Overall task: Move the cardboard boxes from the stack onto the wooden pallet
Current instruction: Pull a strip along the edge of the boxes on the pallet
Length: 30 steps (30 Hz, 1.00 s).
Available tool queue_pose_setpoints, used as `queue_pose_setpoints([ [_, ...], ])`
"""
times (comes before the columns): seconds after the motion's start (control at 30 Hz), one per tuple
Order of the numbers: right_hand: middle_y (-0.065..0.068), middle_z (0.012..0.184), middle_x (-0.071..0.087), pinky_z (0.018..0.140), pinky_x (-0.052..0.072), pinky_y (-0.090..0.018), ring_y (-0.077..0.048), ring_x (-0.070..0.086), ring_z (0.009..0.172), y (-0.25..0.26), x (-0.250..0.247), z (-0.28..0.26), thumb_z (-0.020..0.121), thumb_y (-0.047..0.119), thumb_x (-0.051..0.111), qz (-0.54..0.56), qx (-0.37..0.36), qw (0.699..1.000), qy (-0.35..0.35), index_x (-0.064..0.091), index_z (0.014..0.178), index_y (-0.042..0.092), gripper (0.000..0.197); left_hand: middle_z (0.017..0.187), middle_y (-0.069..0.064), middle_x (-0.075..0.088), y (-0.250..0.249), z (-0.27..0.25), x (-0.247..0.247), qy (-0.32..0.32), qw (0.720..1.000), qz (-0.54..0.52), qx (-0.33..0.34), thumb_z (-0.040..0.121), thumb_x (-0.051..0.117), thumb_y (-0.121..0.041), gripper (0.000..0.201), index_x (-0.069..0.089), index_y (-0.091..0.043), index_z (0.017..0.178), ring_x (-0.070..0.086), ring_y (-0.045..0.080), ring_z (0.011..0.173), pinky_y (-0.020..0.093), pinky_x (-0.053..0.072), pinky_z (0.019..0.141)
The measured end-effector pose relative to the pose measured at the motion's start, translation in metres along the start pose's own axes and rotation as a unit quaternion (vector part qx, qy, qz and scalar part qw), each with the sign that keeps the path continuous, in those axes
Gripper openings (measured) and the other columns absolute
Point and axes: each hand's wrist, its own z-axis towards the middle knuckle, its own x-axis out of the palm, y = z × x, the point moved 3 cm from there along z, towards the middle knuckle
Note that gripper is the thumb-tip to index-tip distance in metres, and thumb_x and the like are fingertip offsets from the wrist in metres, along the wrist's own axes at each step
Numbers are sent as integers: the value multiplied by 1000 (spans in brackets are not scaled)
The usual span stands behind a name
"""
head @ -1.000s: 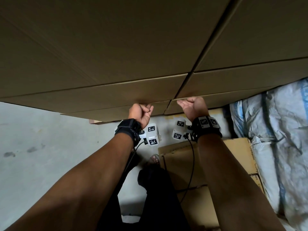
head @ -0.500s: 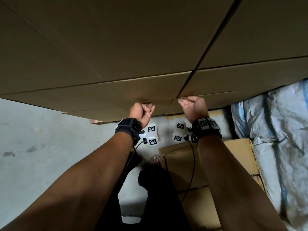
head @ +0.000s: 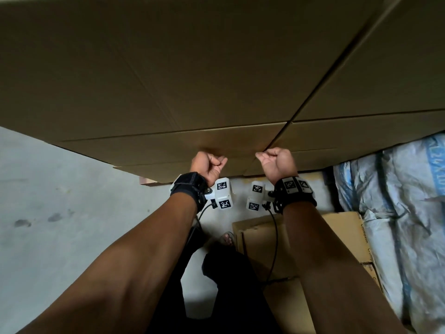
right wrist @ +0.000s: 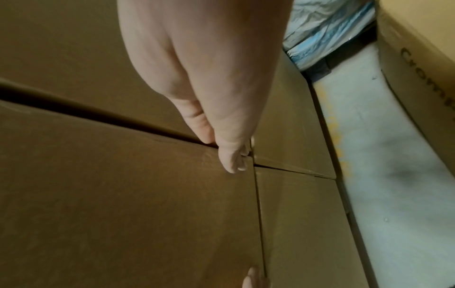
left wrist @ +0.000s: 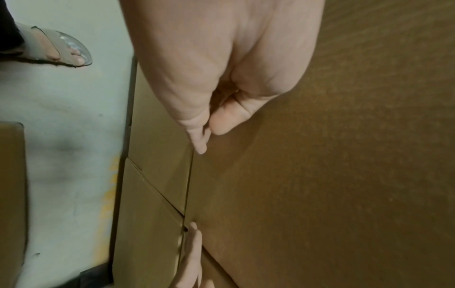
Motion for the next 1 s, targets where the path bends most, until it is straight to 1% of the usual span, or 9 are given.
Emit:
queue_pose_setpoints([
  [0.1,-40,154,38,125,31,-50,-48,37,148,-2,-3,-3,103,-13,29,-5,16,1000,20,51,118,-20,28,112,27,55,1,2,-4,19,1000,4,-8,82,17,21,39,53,8,93,47,42,140,50,45,114],
  [0.17,-40,152,38,125,30,-51,-49,36,148,-3,-4,-6,102,-15,26,-11,3,1000,26,52,107,-13,26,138,31,50,3,-2,-9,30,999,16,-5,83,17,22,46,54,15,110,44,39,145,50,42,118],
  [0.2,-39,153,37,126,28,-51,-48,34,149,-3,-6,-8,101,-16,25,-10,-9,1000,27,51,113,-12,30,150,31,44,2,-7,-10,36,999,25,-3,83,16,22,54,50,17,125,41,37,147,49,40,119],
  [0.27,-36,154,37,126,28,-50,-47,34,150,-5,-7,-15,100,-17,24,-8,-26,999,23,44,137,-11,43,161,29,33,-5,-20,-14,55,998,43,-1,84,16,22,67,32,16,148,35,36,152,49,37,121],
  [0.37,-34,156,38,126,28,-51,-46,35,150,-9,0,-41,99,-17,22,-6,-29,999,35,30,155,-9,57,163,29,31,-27,-45,-25,86,995,44,12,85,16,21,71,21,14,156,33,36,153,48,36,122],
  [0.5,-32,159,38,124,33,-50,-44,39,149,-25,14,-92,102,-13,24,-35,-28,995,93,33,155,-7,54,156,22,47,-65,-88,-48,122,990,64,31,89,23,20,68,34,4,154,47,31,145,48,42,118],
  [0.7,-25,150,54,119,42,-48,-38,57,136,-66,28,-170,107,-5,36,-134,-27,970,200,44,151,-1,45,139,9,67,-136,-149,-98,163,968,173,86,98,39,7,50,55,-9,142,67,23,126,43,56,100],
  [0.87,-19,135,67,111,50,-46,-31,70,120,-100,49,-217,110,3,44,-242,-125,935,226,58,139,5,32,127,4,74,-182,-177,-133,137,943,275,132,104,45,-5,34,65,-13,130,71,22,117,40,58,96],
  [1.0,-18,132,69,107,54,-42,-28,72,118,-129,83,-251,110,4,45,-271,-191,915,230,57,139,3,32,120,11,75,-218,-179,-161,108,924,321,178,101,63,-8,25,67,-11,125,73,21,101,41,58,96],
])
